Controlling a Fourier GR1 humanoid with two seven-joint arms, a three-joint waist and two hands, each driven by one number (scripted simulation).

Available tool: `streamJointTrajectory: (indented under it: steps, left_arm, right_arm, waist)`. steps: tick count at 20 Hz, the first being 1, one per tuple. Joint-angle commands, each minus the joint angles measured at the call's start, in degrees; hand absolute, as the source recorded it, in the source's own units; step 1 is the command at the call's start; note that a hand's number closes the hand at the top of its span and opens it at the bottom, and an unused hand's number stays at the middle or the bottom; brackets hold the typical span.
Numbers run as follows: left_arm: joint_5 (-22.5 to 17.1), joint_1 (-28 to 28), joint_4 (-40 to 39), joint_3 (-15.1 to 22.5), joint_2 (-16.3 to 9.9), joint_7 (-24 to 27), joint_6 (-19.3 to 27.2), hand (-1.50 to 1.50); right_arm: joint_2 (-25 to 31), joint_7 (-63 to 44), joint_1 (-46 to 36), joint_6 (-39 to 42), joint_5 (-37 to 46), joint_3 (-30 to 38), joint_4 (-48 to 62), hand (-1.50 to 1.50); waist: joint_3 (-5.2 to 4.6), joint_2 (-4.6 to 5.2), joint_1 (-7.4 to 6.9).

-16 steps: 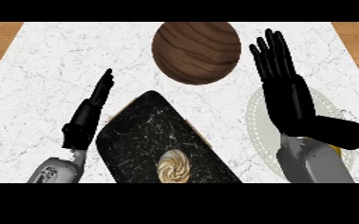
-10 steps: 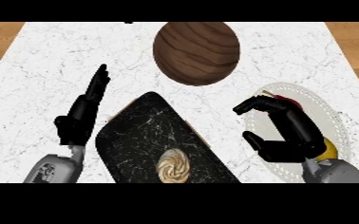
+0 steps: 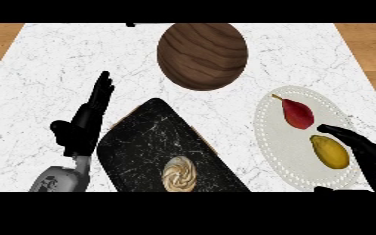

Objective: Pick the lemon from the placemat and place it in the bowl

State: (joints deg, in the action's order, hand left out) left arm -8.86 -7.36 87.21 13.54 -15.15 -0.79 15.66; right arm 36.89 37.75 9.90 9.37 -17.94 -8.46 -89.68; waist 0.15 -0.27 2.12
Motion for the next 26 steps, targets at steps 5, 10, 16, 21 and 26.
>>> streamJointTrajectory:
  steps: [5, 10, 16, 21, 26]
  left_arm:
    - [0.54, -2.73, -3.5, -1.33, 2.28, 0.06, -0.83, 0.0]
    - [0.57, 1.77, 5.36, 0.34, 1.2, -3.83, -1.78, 0.0]
    - [1.52, -2.81, 0.23, -1.36, 2.4, -2.95, -2.26, 0.0]
    - [2.27, -5.9, -1.13, -2.13, 2.94, -4.85, -2.23, 0.0]
    - [3.46, -1.54, 0.24, -1.91, 3.84, -2.27, -3.12, 0.0]
  right_arm:
    - [8.08, 5.91, 7.92, 3.74, -2.01, 14.4, -2.6, -1.5]
    - [12.12, -6.42, 8.51, 1.46, -0.8, 17.84, -6.94, -1.5]
    - [15.27, -19.76, 5.95, 4.69, 0.58, 14.98, -8.69, -1.5]
    - [18.41, -21.42, 5.76, 10.3, 4.8, 14.35, -4.46, -1.5]
    - [15.02, -24.33, 2.91, 12.3, 10.67, 11.19, -2.41, -1.5]
  waist:
    - [-0.2, 0.22, -0.96]
    - [-0.19, 0.1, -1.99]
    - [-0.19, 0.35, -2.17]
    - [-0.13, 0.42, -2.11]
    - [-0.14, 0.29, -2.23]
